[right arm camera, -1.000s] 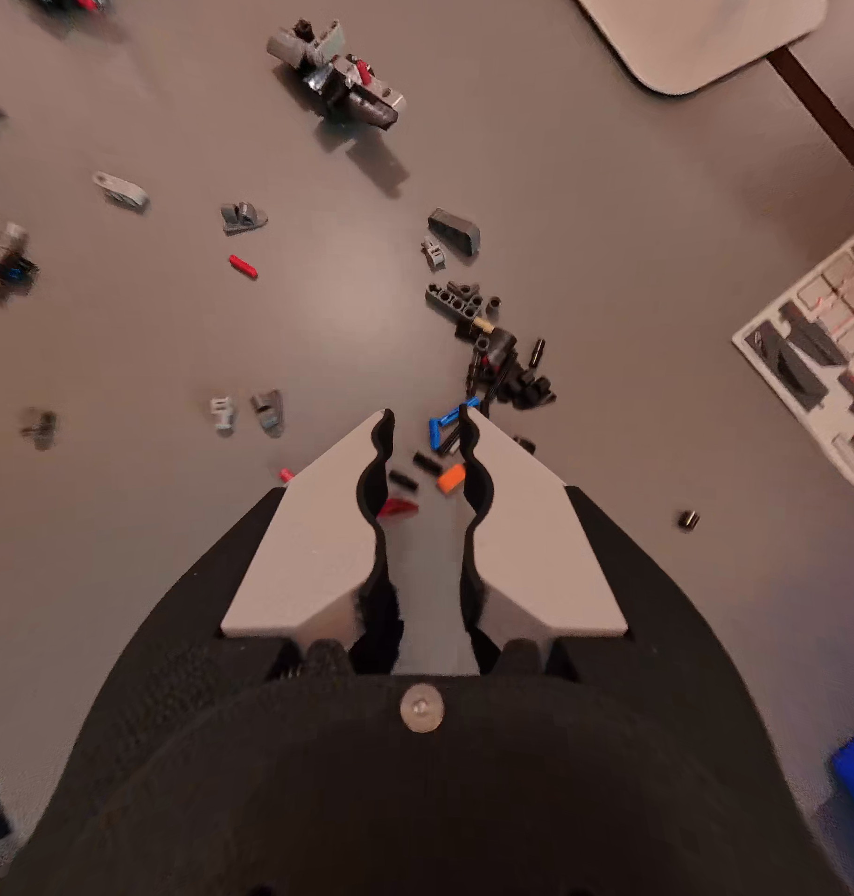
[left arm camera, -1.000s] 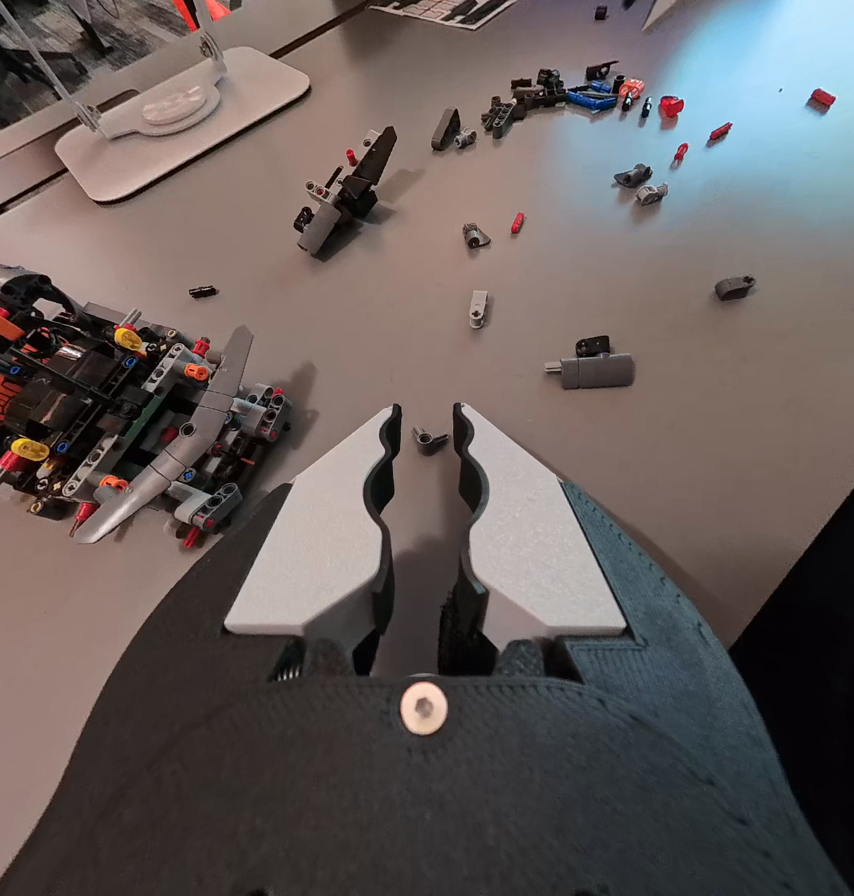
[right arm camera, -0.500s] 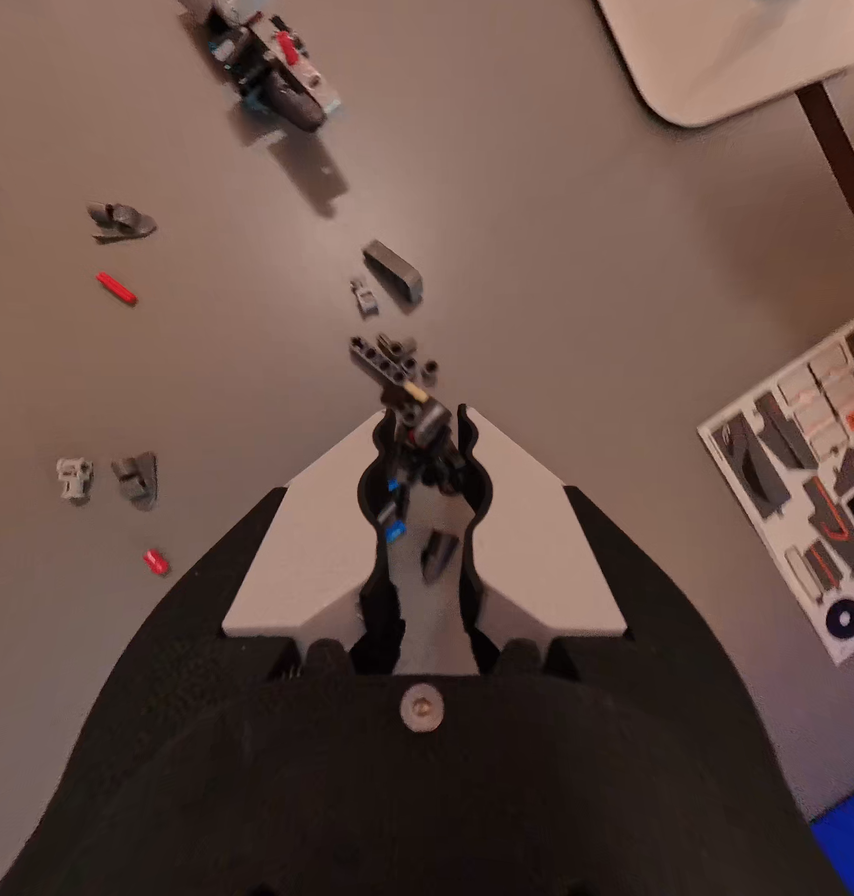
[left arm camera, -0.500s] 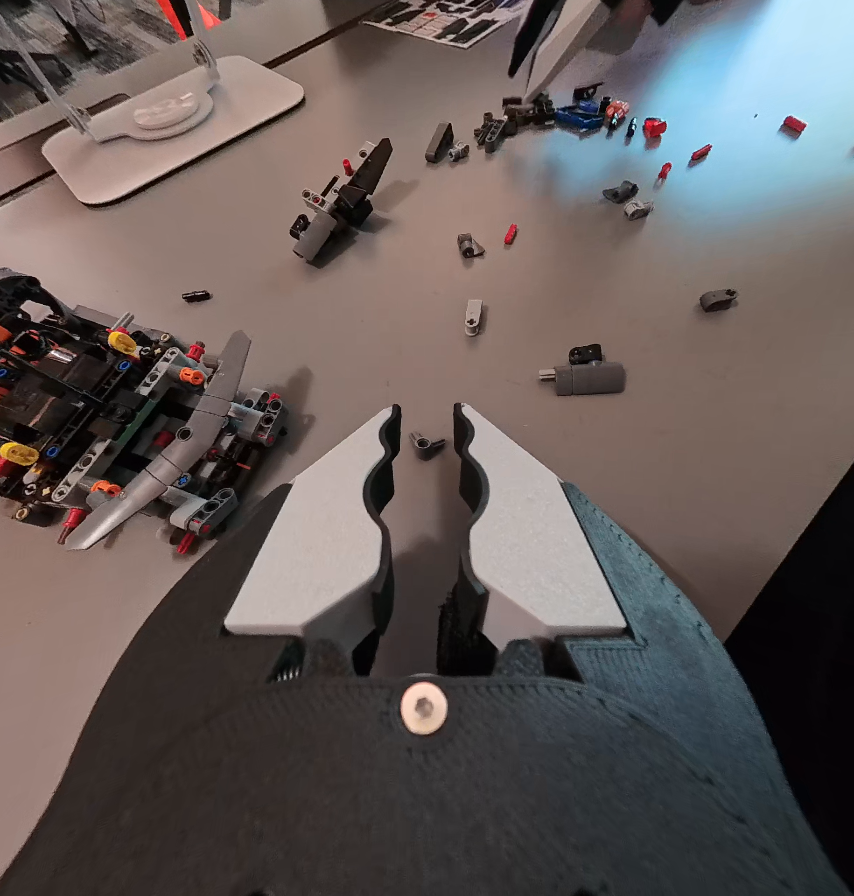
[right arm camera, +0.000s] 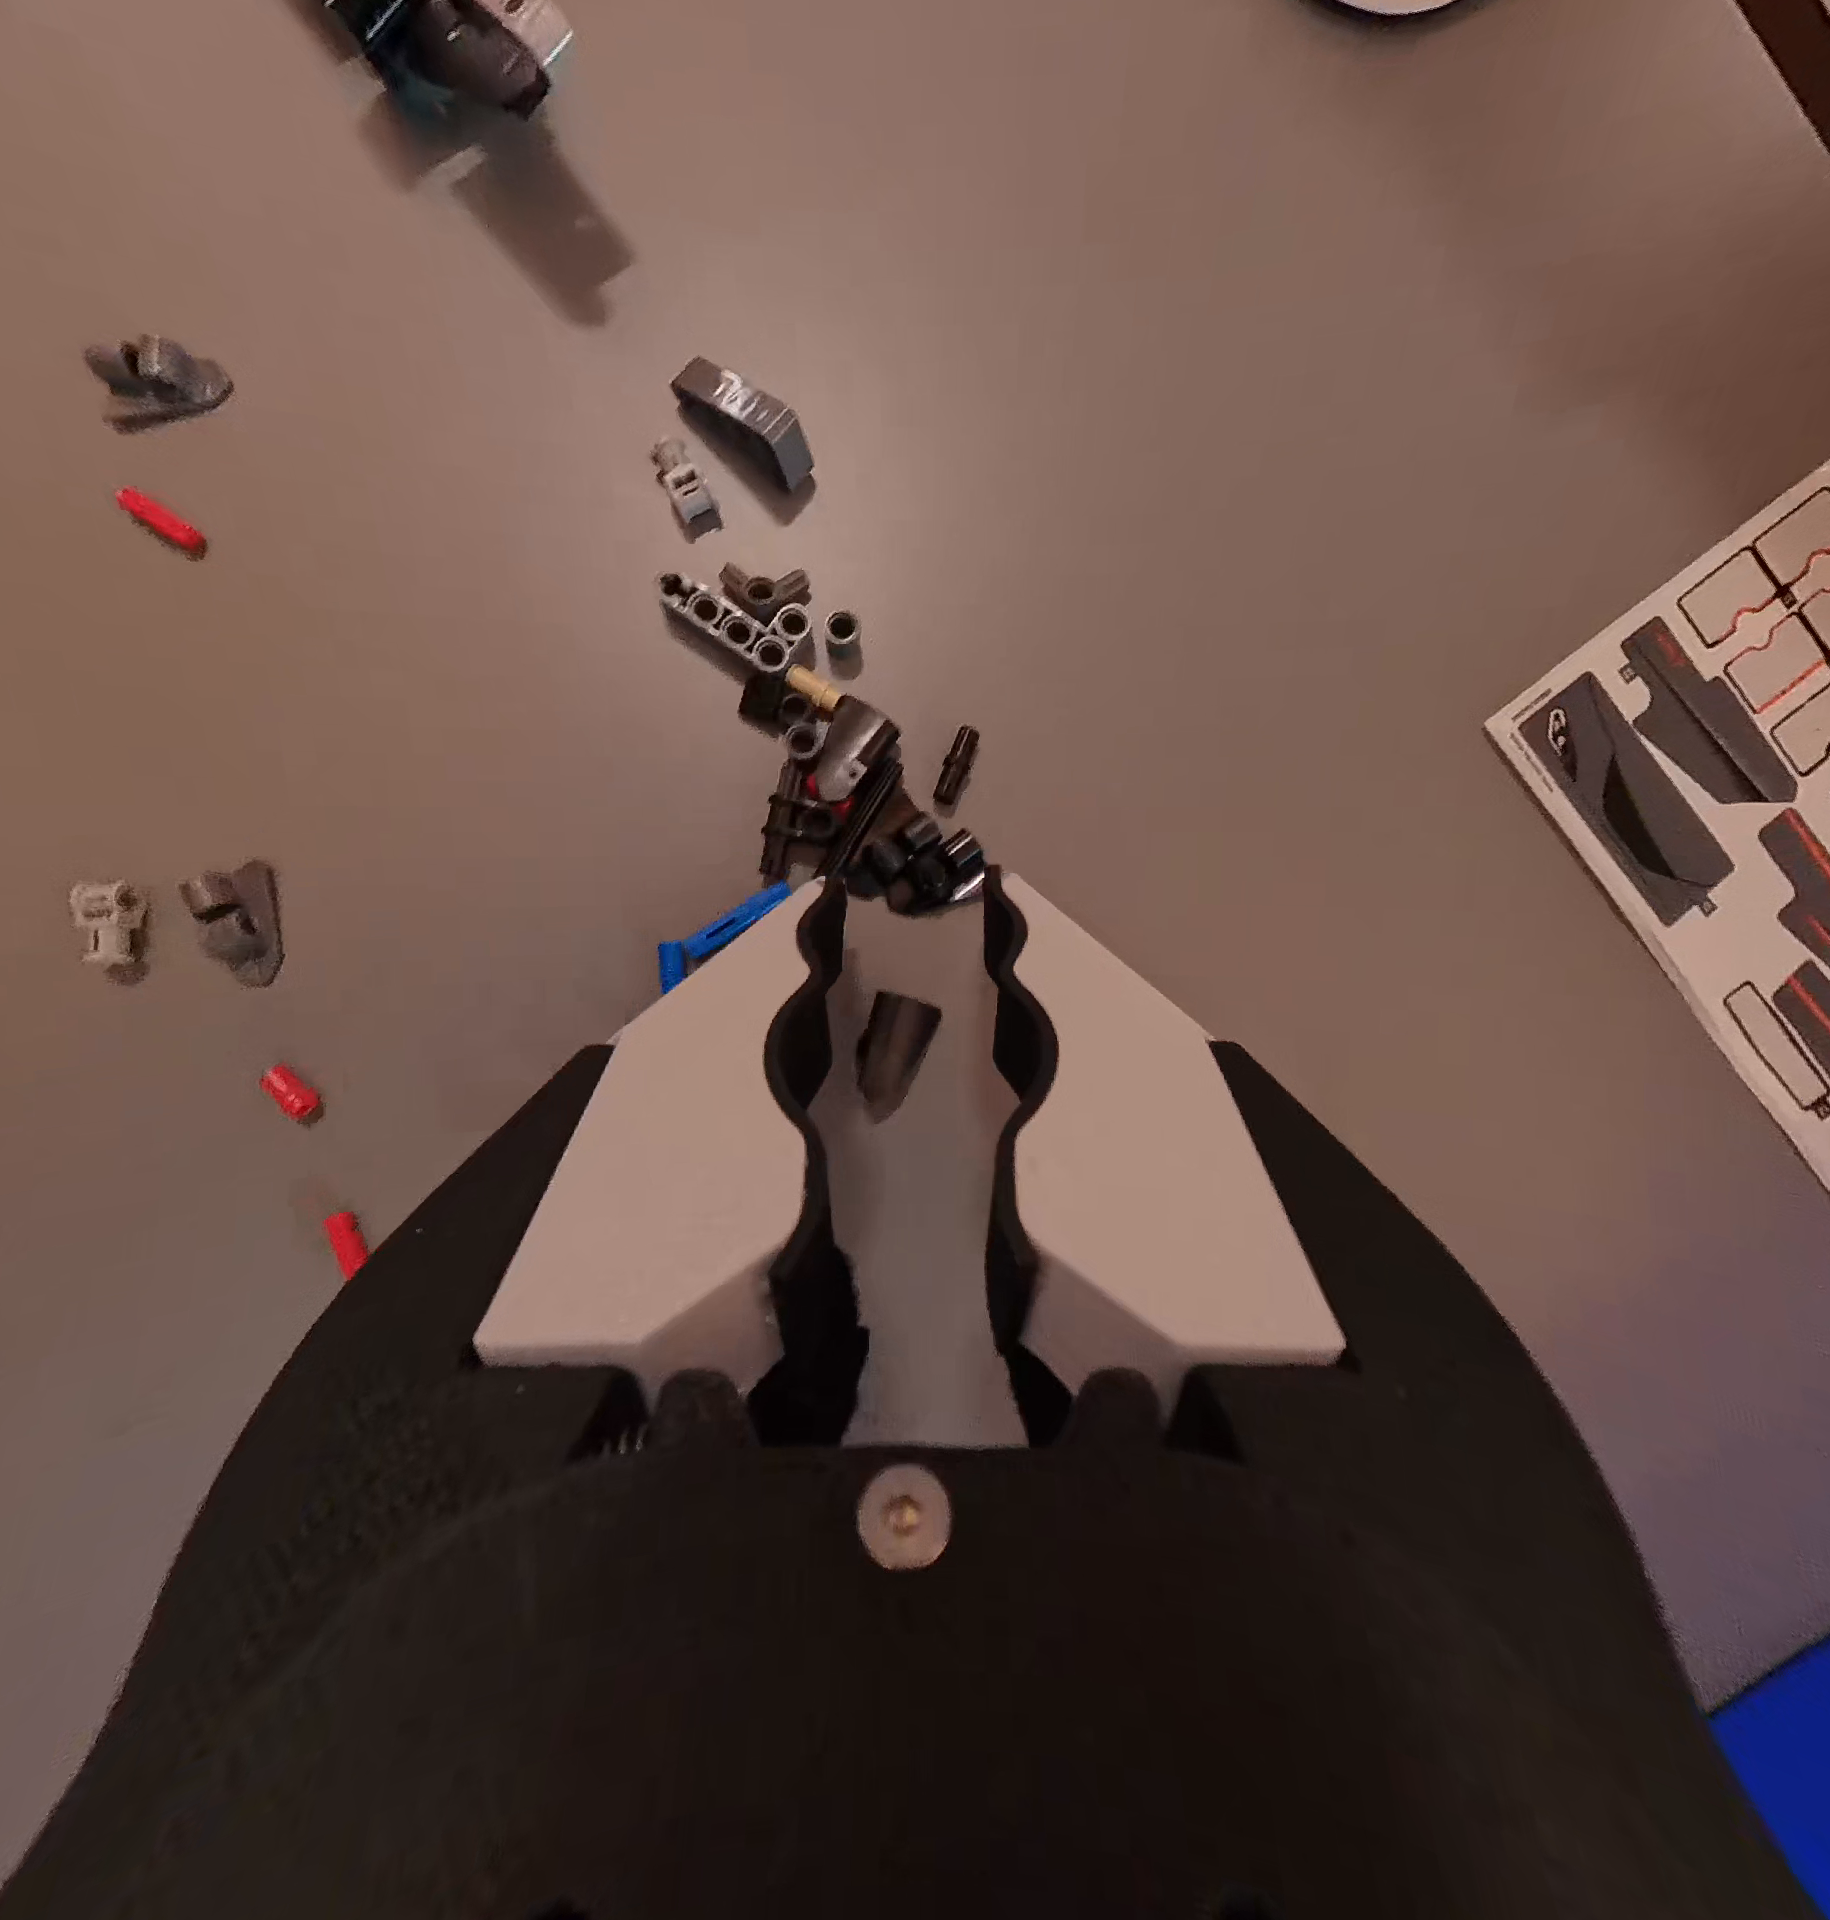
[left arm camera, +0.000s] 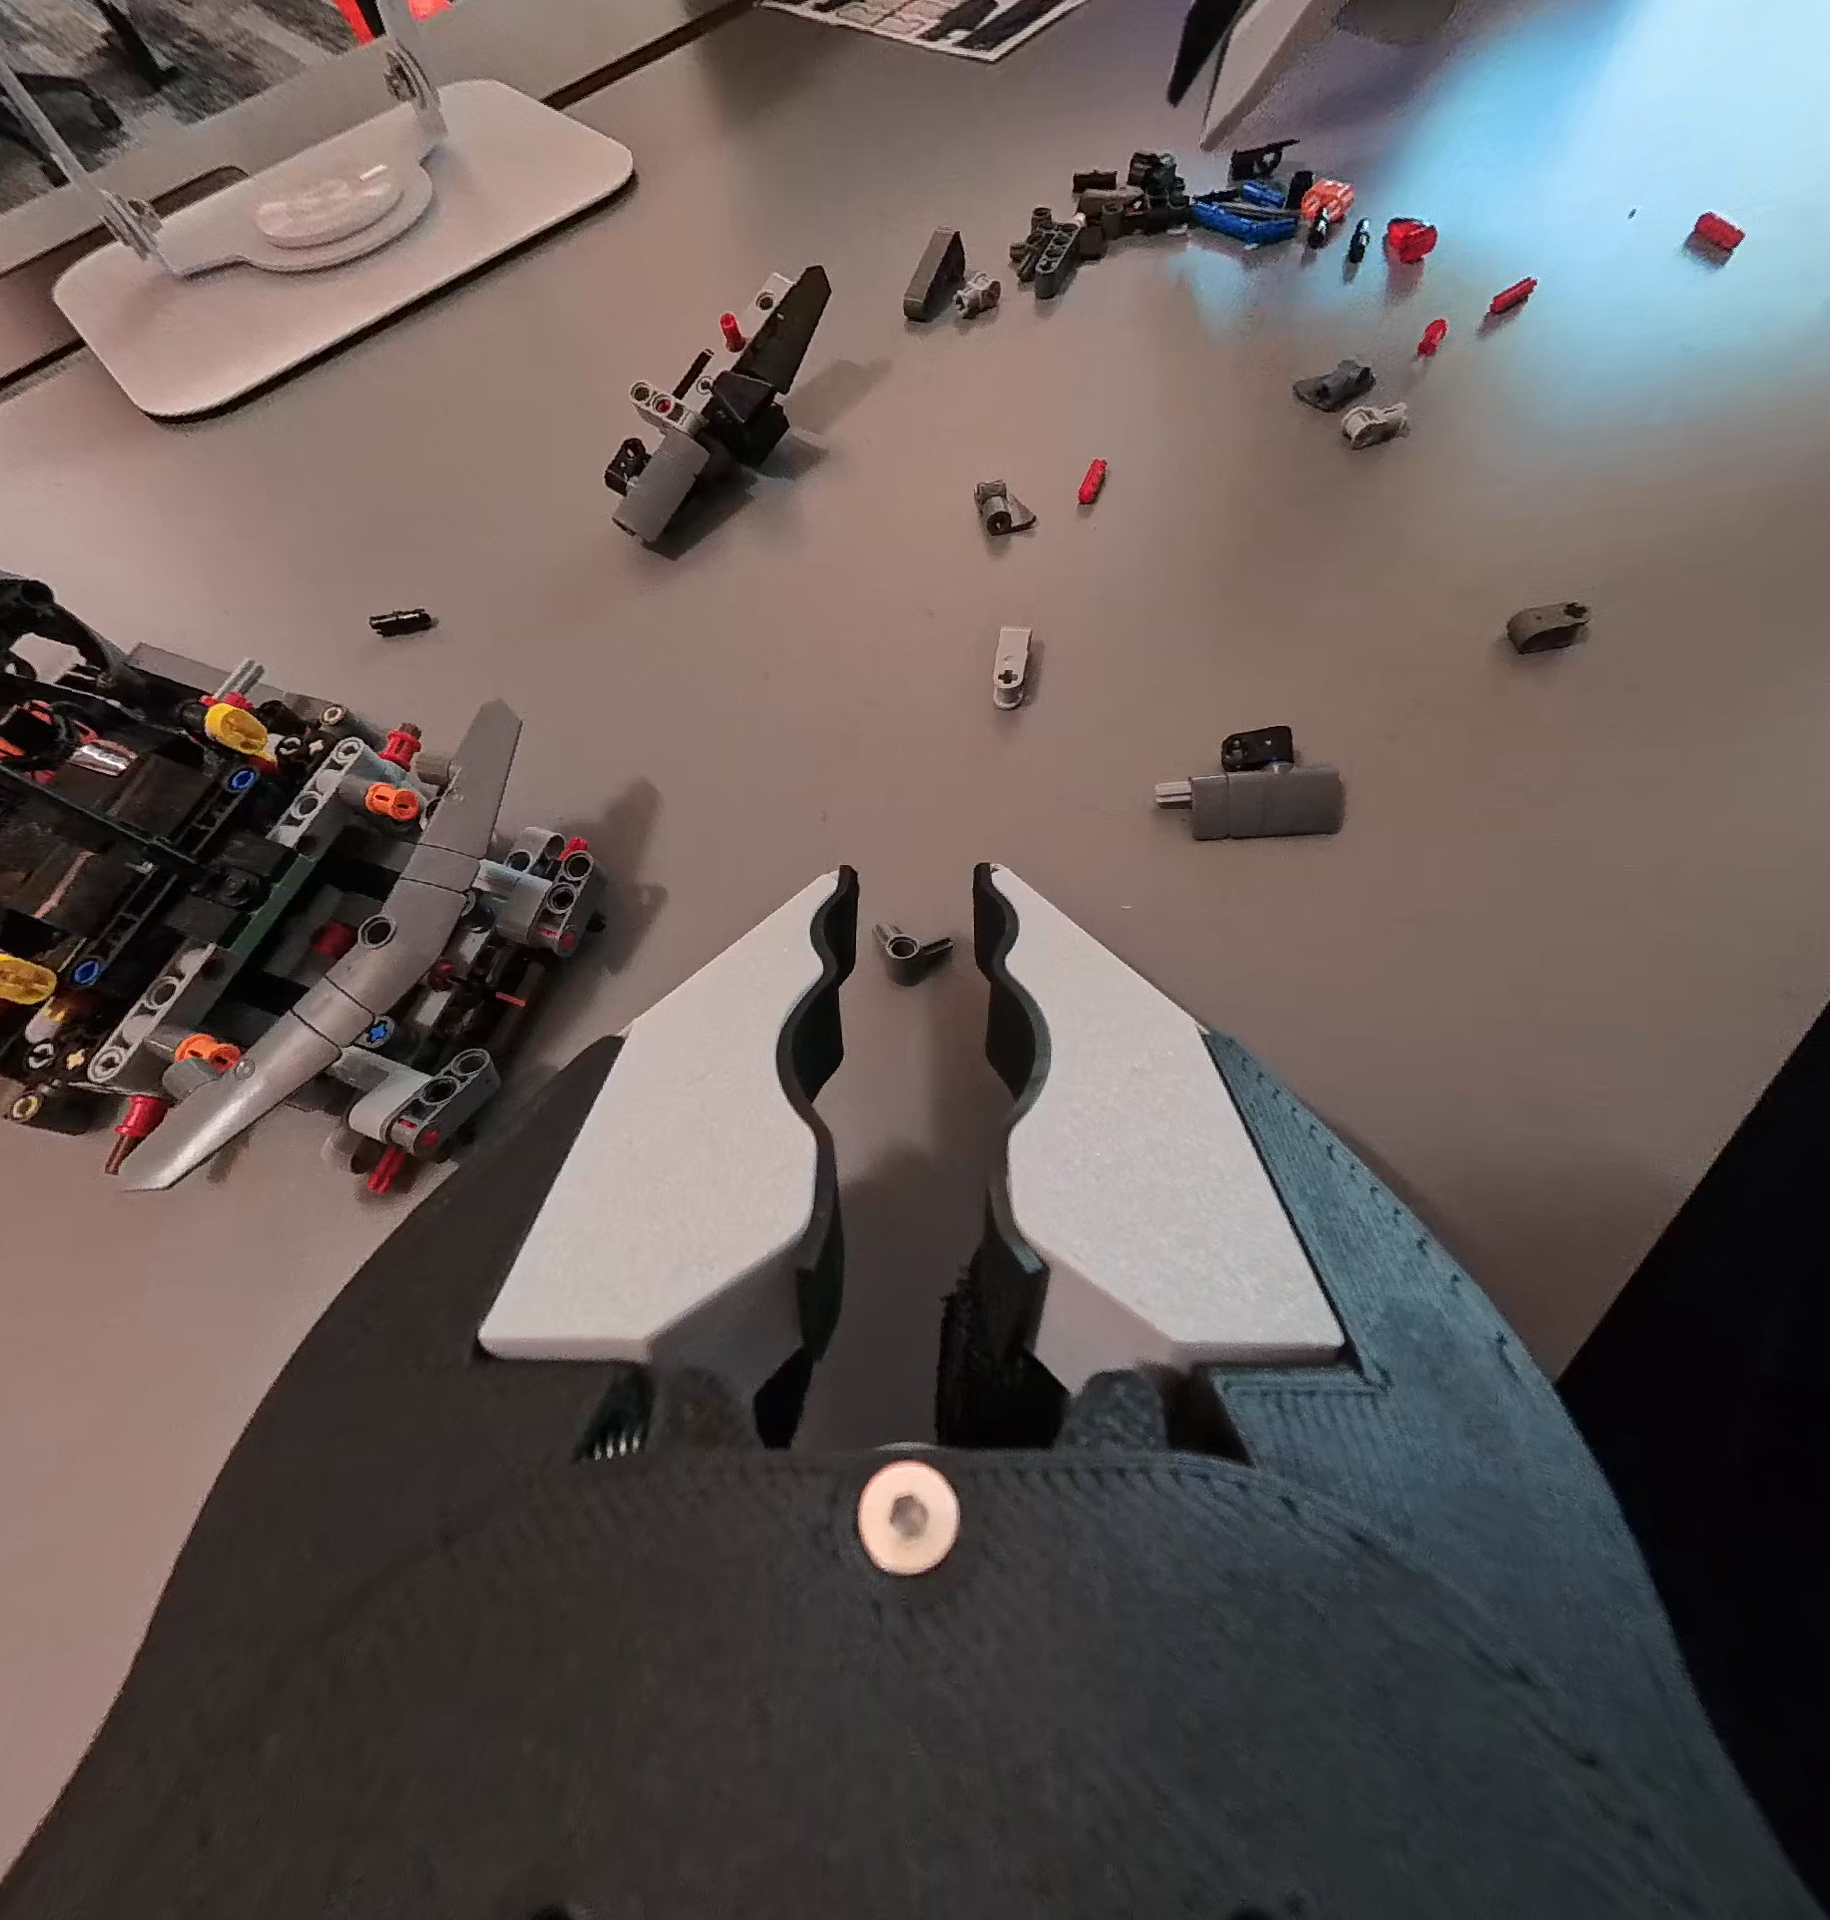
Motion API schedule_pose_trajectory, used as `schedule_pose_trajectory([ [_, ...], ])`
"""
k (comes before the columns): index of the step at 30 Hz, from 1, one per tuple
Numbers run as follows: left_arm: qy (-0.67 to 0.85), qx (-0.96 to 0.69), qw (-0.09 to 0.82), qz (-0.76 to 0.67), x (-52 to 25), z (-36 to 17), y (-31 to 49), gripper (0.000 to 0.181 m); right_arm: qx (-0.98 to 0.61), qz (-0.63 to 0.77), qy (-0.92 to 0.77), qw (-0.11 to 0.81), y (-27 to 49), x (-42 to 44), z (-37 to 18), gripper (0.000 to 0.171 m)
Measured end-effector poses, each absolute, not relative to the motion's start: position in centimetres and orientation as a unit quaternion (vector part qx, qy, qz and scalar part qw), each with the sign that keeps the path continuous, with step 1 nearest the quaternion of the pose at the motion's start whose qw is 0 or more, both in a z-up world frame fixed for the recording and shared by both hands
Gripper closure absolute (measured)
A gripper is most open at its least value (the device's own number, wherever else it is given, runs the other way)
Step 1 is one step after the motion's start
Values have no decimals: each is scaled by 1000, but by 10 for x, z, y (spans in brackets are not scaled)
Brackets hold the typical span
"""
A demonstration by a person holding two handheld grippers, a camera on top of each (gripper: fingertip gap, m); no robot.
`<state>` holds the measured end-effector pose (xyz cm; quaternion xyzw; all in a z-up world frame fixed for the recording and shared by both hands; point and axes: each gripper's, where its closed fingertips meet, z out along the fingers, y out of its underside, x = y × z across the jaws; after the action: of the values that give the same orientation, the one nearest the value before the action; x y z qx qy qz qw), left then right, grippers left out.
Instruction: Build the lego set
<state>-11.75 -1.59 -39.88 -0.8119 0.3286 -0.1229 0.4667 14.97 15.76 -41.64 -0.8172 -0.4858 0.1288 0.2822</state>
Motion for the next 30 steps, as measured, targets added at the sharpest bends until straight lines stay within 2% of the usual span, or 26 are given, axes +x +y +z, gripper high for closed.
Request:
schedule_pose_trajectory([
  [3, 328, -813, 466, -124, -118, -399, -16, 160, -819, 132, -484, 277, 163, 147, -422, 146],
  [7, 327, -812, 467, -126, -118, -398, -16, 161, -818, 140, -497, 253, 152, 146, -431, 157],
  [11, 327, -811, 467, -130, -117, -398, -16, 161, -816, 153, -506, 231, 130, 147, -432, 160],
  [16, 332, -811, 465, -129, -116, -399, -17, 161, -793, 148, -519, 281, 125, 127, -404, 152],
  [21, 332, -808, 469, -126, -116, -398, -17, 162, -753, 134, -560, 318, 152, 81, -386, 145],
  [27, 328, -809, 470, -133, -117, -397, -18, 161, -748, 125, -597, 261, 177, 55, -419, 142],
  [30, 328, -810, 466, -137, -117, -398, -18, 161, -748, 153, -598, 244, 175, 48, -425, 152],
])
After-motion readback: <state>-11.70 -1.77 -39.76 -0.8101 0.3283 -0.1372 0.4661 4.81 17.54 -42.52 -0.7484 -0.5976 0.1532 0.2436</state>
